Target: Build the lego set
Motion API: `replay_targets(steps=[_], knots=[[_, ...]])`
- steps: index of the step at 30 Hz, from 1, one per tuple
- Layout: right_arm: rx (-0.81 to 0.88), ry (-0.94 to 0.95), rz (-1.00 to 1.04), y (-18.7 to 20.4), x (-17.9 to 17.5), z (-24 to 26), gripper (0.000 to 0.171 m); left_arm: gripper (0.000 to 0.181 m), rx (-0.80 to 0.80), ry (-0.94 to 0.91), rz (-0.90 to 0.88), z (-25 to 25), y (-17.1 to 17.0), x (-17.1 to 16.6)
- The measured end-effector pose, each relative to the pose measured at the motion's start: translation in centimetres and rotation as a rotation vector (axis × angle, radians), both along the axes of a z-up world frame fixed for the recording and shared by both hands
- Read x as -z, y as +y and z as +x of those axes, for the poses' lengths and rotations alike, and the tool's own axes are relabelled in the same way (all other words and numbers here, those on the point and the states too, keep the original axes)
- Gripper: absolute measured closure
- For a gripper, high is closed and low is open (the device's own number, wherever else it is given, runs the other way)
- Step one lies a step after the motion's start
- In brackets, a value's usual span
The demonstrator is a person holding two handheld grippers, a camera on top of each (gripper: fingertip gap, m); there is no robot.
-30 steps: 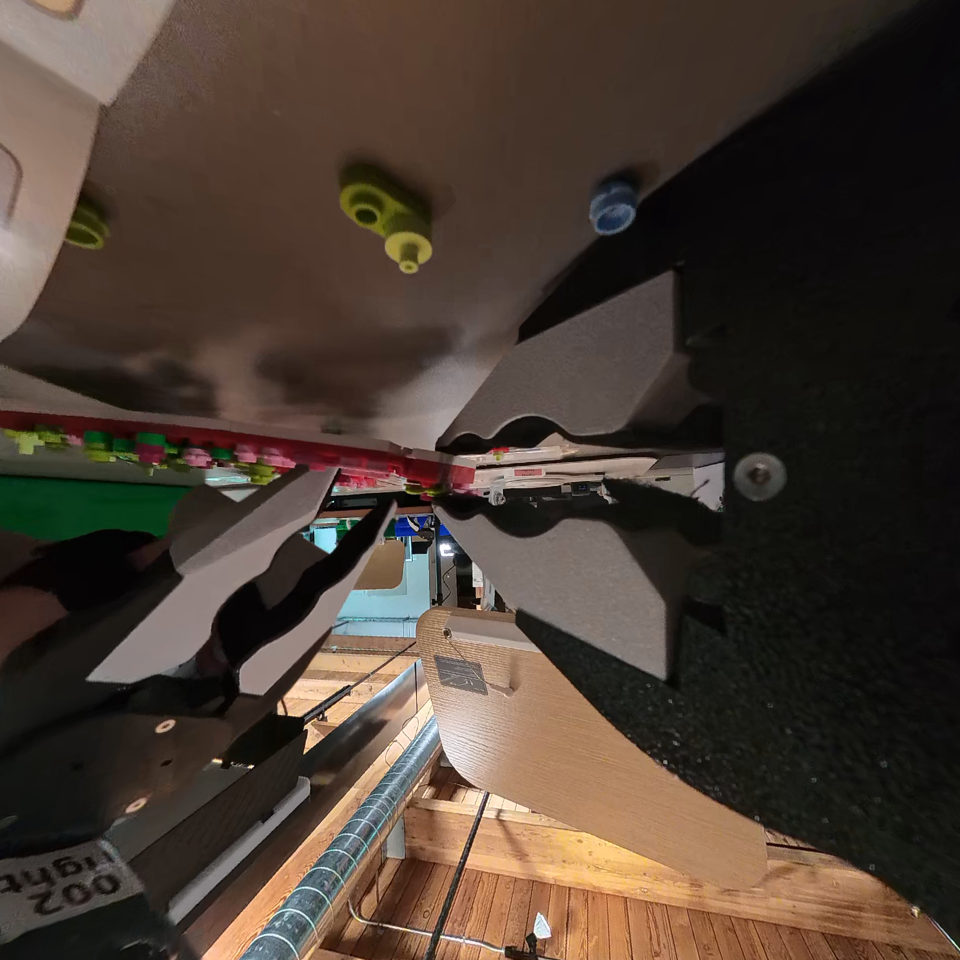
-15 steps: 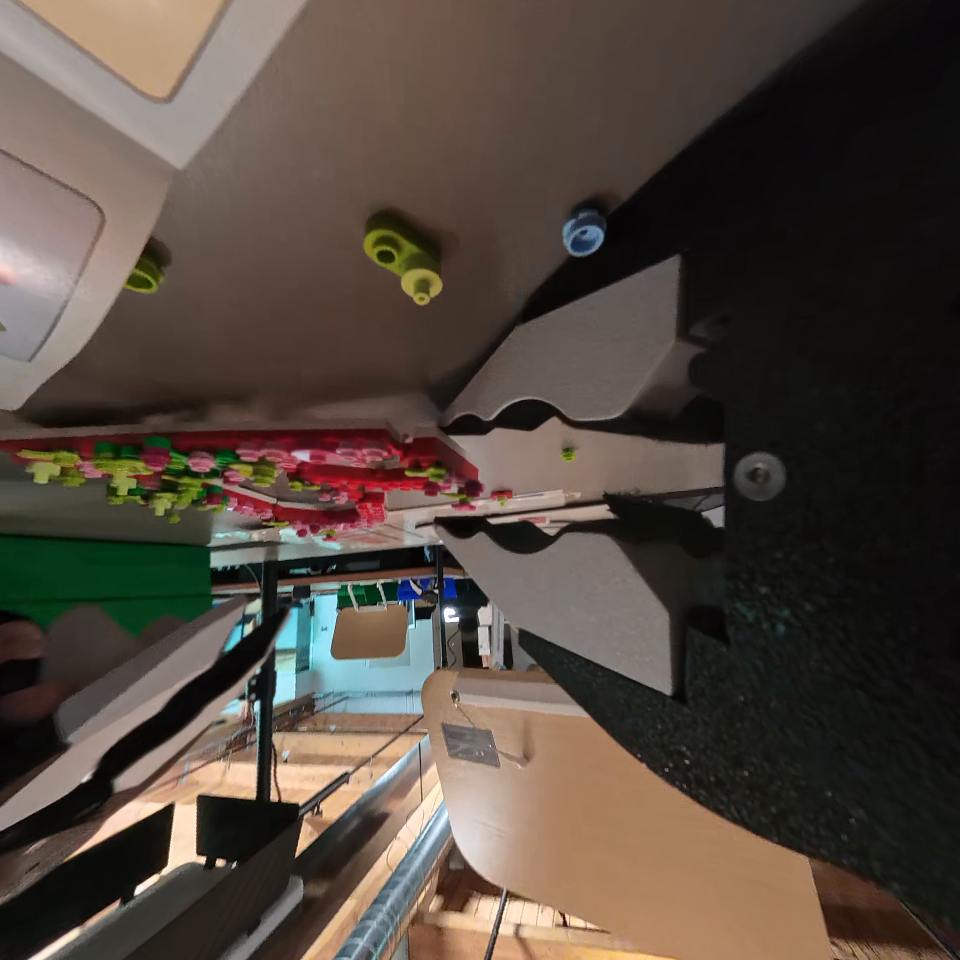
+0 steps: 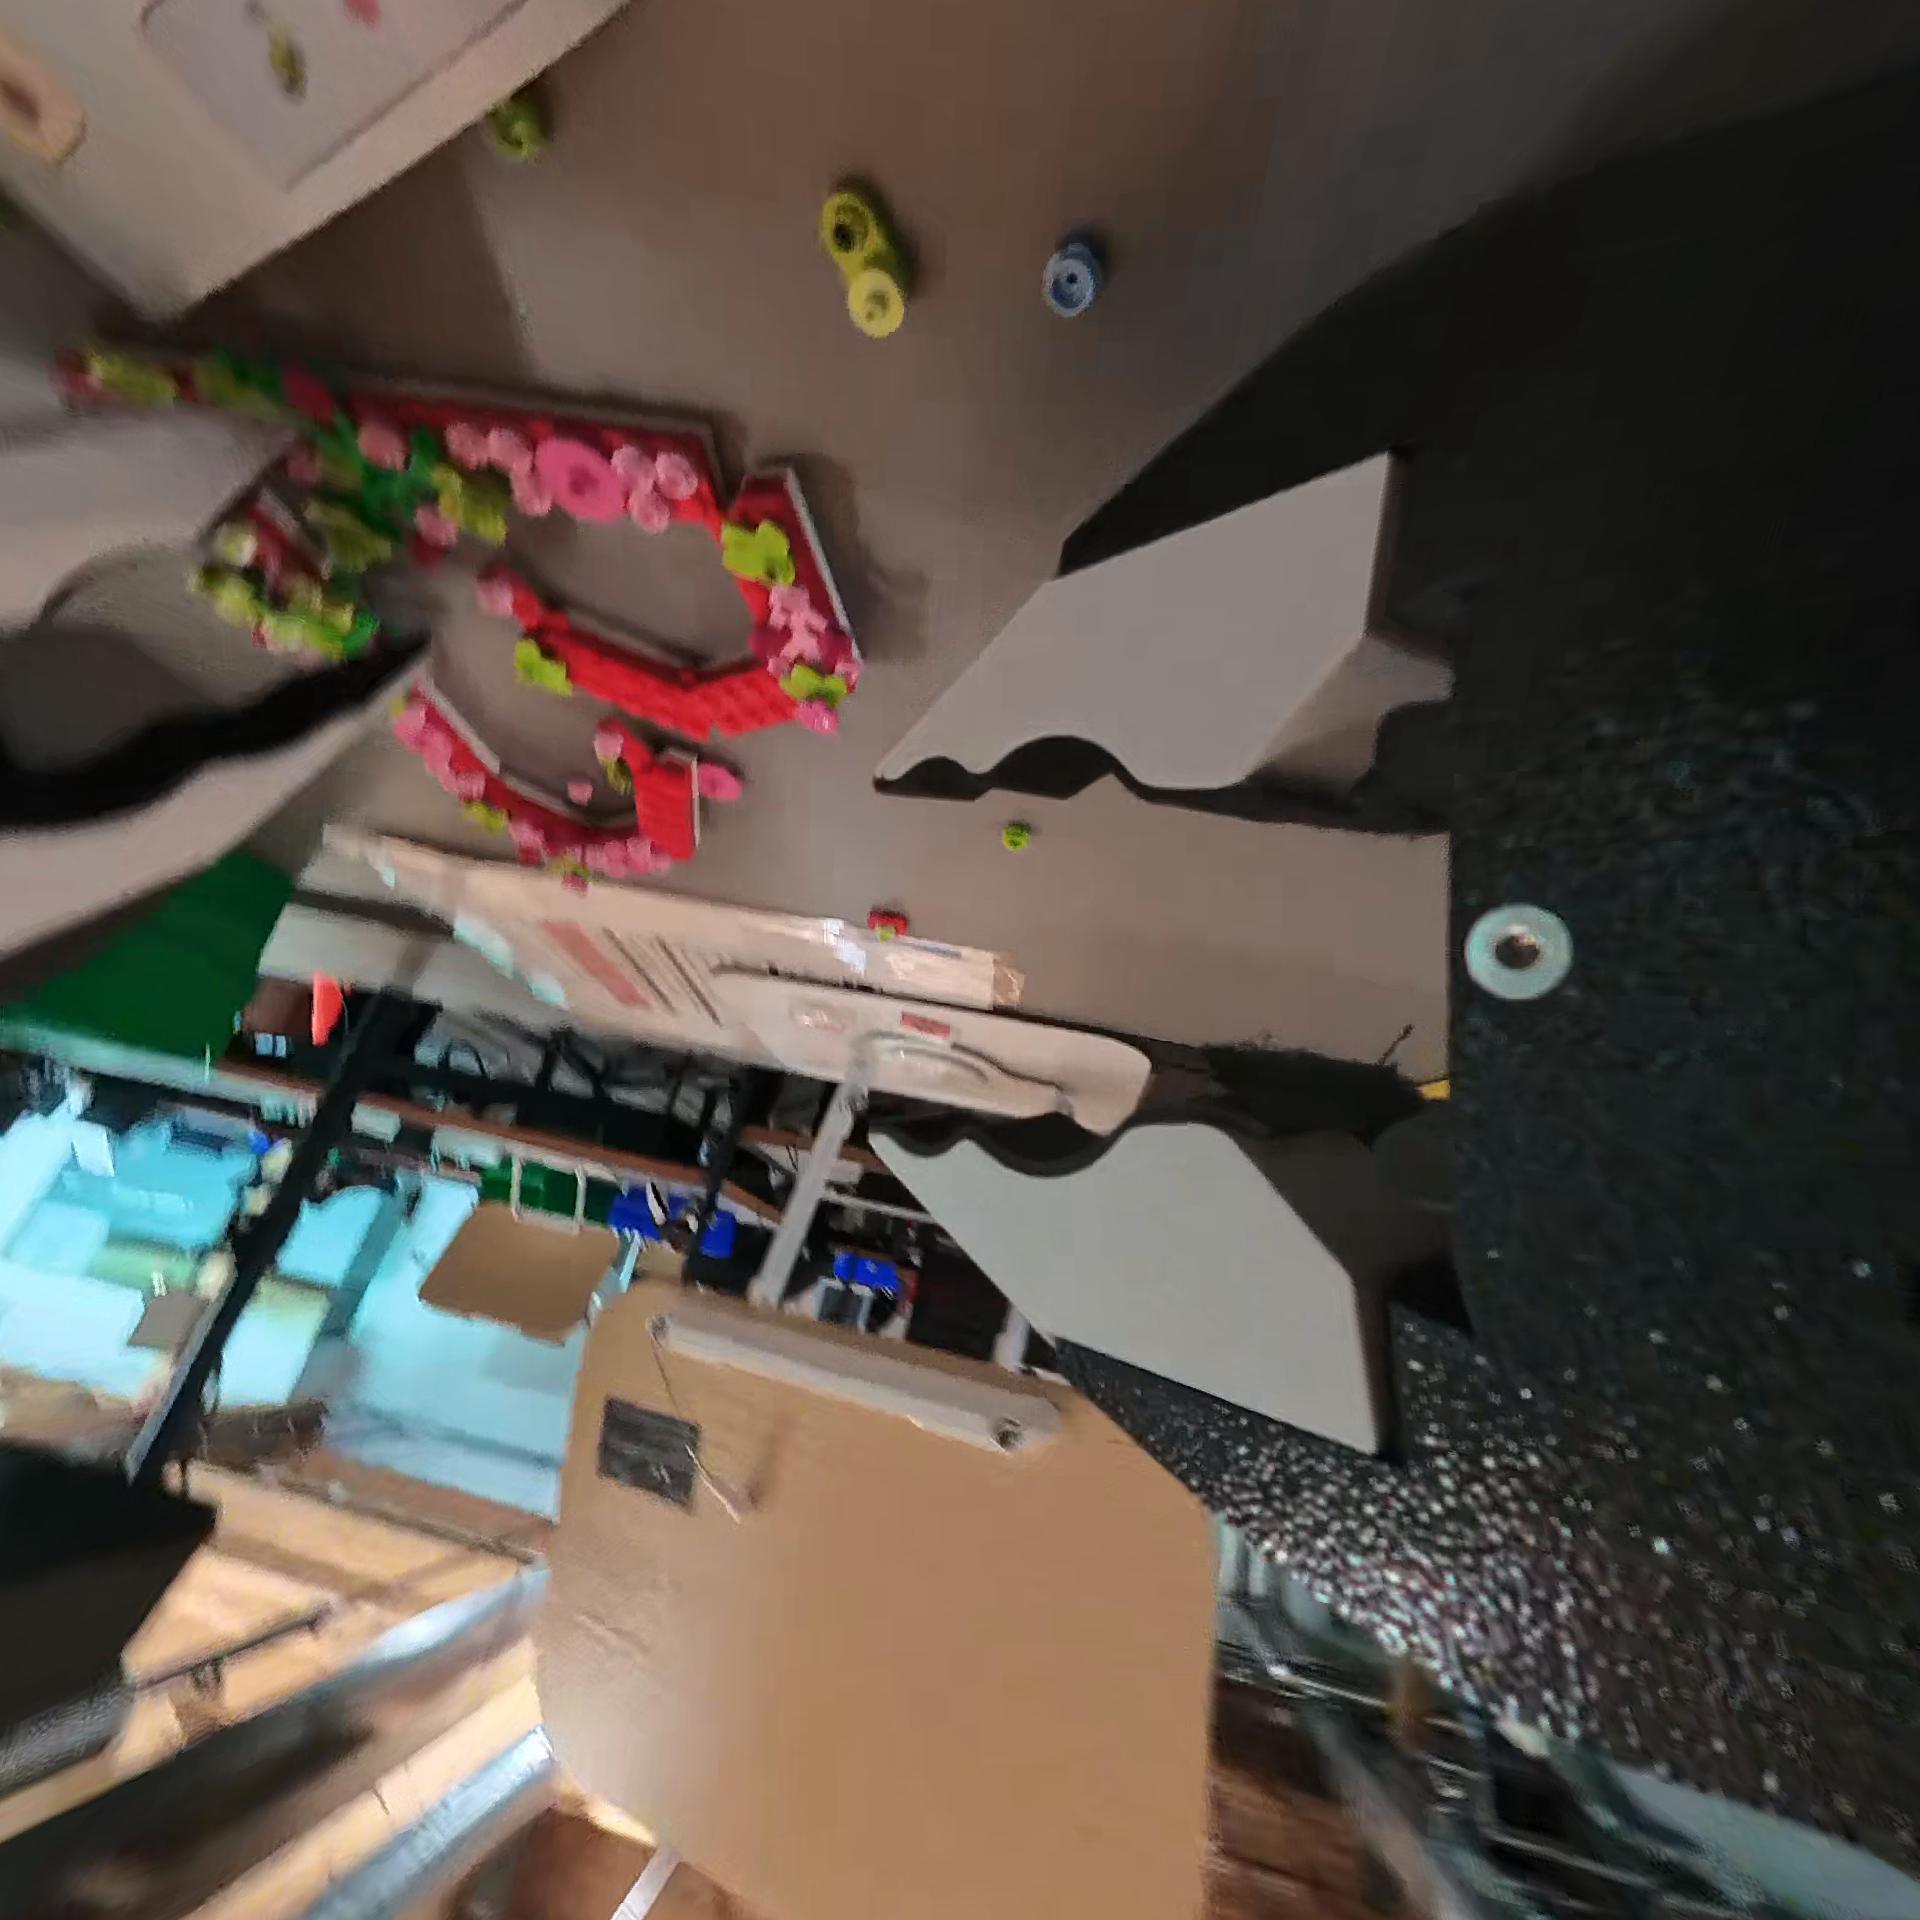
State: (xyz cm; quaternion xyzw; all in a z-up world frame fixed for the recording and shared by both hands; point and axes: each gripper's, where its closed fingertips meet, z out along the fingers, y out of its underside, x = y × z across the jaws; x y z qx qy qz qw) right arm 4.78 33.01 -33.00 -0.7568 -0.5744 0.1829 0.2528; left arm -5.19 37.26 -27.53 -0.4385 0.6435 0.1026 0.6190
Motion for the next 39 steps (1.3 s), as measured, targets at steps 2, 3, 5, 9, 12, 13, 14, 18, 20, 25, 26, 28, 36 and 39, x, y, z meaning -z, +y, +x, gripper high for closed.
replay_targets(steps=[2,3,5,9,12,13,14,18,20,25,26,28,36,39], knots=[[-0.012,-0.027,-0.03,-0.7,0.5,0.1,0.127,0.126,-0.069,-0.136,0.017,-0.9,0.1,-1.2],[-0.02,-0.041,-0.044,-1.0,0.8,0.2,0.127,0.126,-0.097,-0.196,0.011,-1.4,0.1,-1.6],[-0.031,-0.08,-0.036,-1.3,1.2,0.7,0.127,0.127,-0.145,-0.324,-0.03,-2.1,0.2,-1.8],[-0.107,-0.162,0.018,-1.4,1.3,1.8,0.135,0.124,-0.14,-0.509,-0.189,-2.1,-0.4,-2.2],[-0.148,-0.244,0.031,-1.0,1.5,3.2,0.136,0.125,-0.1,-0.61,-0.243,-1.8,-0.9,-3.0],[-0.157,-0.271,0.028,-0.8,1.5,3.8,0.136,0.125,-0.094,-0.623,-0.258,-1.7,-0.9,-2.9],[-0.176,-0.295,0.025,-0.7,1.5,4.4,0.136,0.125,-0.092,-0.627,-0.267,-1.6,-0.9,-2.8],[-0.295,-0.419,0.033,-0.3,1.6,7.9,0.136,0.126,-0.083,-0.592,-0.272,-1.2,-1.0,-2.0],[-0.323,-0.465,0.007,-0.2,1.1,9.8,0.135,0.127,-0.076,-0.578,-0.259,-1.0,-1.1,-2.0],[0.03,-0.235,-0.15,2.7,-2.5,8.8,0.136,0.127,-0.061,-0.556,-0.25,-0.4,-1.4,-1.8],[0.04,-0.172,-0.207,2.4,-2.9,8.0,0.135,0.127,-0.058,-0.555,-0.251,-0.3,-1.4,-1.7],[0.067,-0.145,-0.216,3.0,-2.9,7.5,0.134,0.128,-0.057,-0.551,-0.248,-0.4,-1.5,-1.7],[0.654,-0.03,-0.49,9.7,-1.2,7.0,0.128,0.131,-0.054,-0.547,-0.244,-0.7,-1.7,-1.6],[0.739,-0.112,-0.501,11.1,0.4,7.4,0.124,0.131,-0.047,-0.53,-0.238,-0.5,-1.9,-1.4]])
